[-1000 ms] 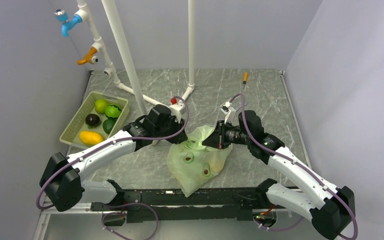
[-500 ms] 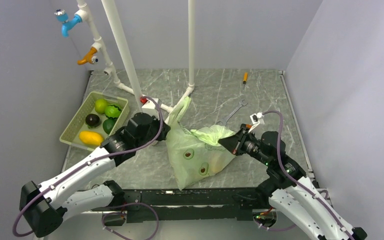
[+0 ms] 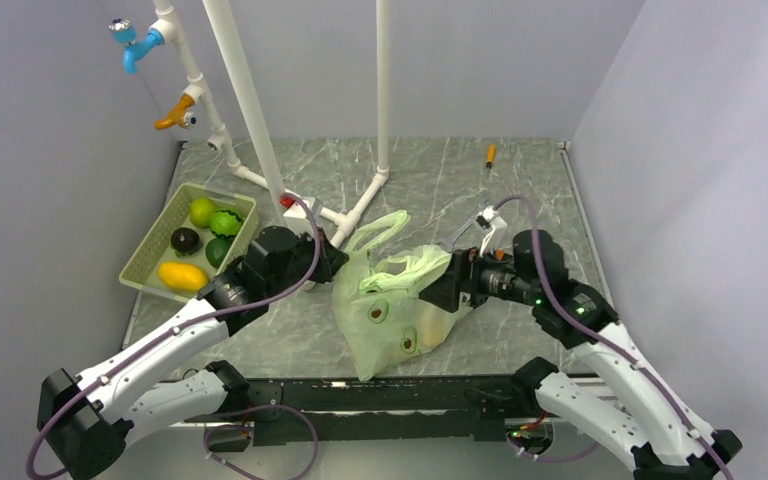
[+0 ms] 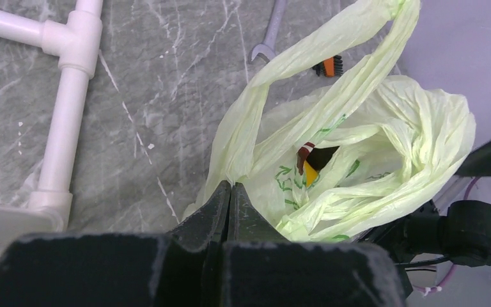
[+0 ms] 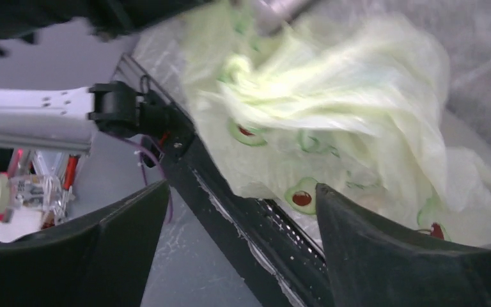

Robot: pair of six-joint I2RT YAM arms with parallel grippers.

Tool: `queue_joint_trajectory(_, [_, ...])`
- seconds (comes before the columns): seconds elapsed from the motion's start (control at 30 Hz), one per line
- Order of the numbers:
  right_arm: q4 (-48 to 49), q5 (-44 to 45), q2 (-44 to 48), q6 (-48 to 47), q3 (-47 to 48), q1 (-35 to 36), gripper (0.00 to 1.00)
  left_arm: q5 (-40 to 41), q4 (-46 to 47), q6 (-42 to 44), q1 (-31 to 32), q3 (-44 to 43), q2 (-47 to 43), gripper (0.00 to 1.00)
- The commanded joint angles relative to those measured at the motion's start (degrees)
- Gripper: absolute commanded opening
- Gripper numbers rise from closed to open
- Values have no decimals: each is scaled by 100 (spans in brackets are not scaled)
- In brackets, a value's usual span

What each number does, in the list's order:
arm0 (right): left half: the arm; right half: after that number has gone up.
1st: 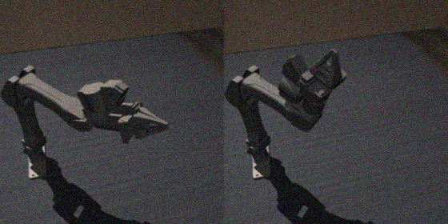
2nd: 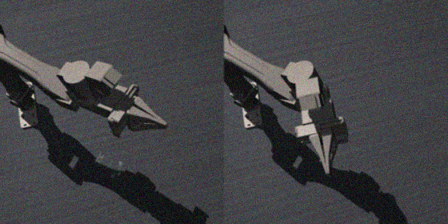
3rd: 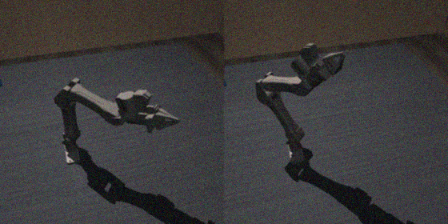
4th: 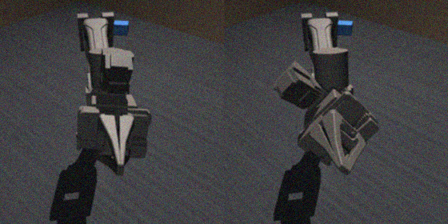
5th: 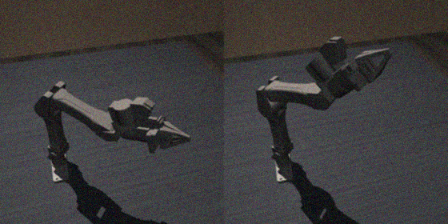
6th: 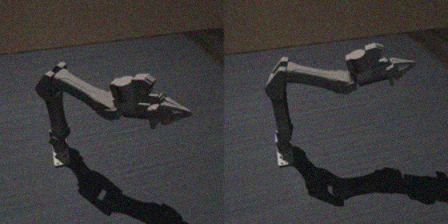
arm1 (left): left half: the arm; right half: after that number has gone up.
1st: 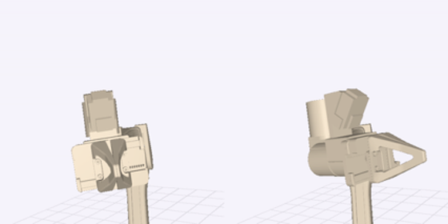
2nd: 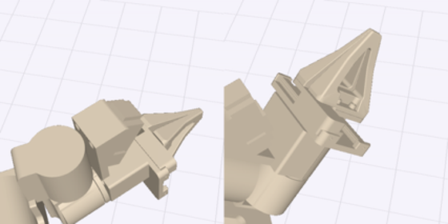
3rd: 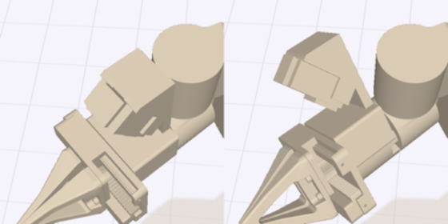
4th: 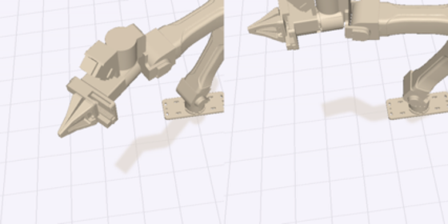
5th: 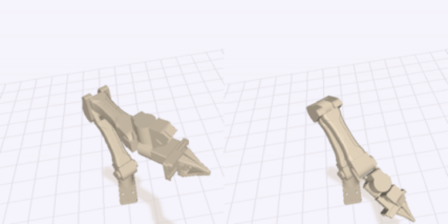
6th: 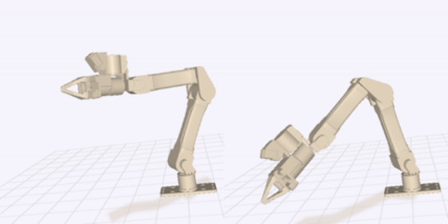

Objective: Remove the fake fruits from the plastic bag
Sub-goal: Untie the plastic bag at the center of the board.

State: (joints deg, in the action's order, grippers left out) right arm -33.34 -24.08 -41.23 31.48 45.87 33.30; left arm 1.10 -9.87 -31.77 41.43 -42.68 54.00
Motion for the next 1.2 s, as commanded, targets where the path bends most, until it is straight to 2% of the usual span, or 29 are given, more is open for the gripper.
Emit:
queue_joint_trajectory(0.0, [-511,-525,75,-975,1104,1,92,-144,187,-103,-35,-324,-34,0])
queue_joint_trajectory(0.17, [-128,-688,-455,-1180,1523,39,95,-169,97,-128,-35,-359,-69,0])
queue_joint_trajectory(0.23, [12,-450,-720,-1335,1697,262,95,-248,135,-173,-38,-324,-69,0])
queue_joint_trajectory(0.27, [46,-116,-850,-1476,1797,525,95,-286,145,-204,-42,-316,-65,0])
queue_joint_trajectory(0.4, [-485,2172,-1687,-2197,2496,1988,98,-300,97,-228,-44,-331,-24,0])
queue_joint_trajectory(0.47, [-688,3219,-2109,-2390,2699,2465,98,-287,42,-212,-39,-360,-5,0])
queue_joint_trajectory(0.63, [-473,4999,-2474,-3172,2566,3727,99,-472,137,-246,-63,-267,-10,0])
queue_joint_trajectory(0.7, [-391,5578,-2645,-3415,2534,3976,99,-565,169,-280,-74,-250,-4,0])
queue_joint_trajectory(0.87, [-359,6291,-3104,-3761,2354,4205,95,-553,49,-188,-83,-305,6,0])
queue_joint_trajectory(1.03, [336,6619,-3058,-3941,1768,4207,94,-574,17,-164,-111,-283,-37,0])
queue_joint_trajectory(1.17, [587,6363,-2974,-3911,1635,4203,91,-617,45,-179,-120,-260,-69,0])
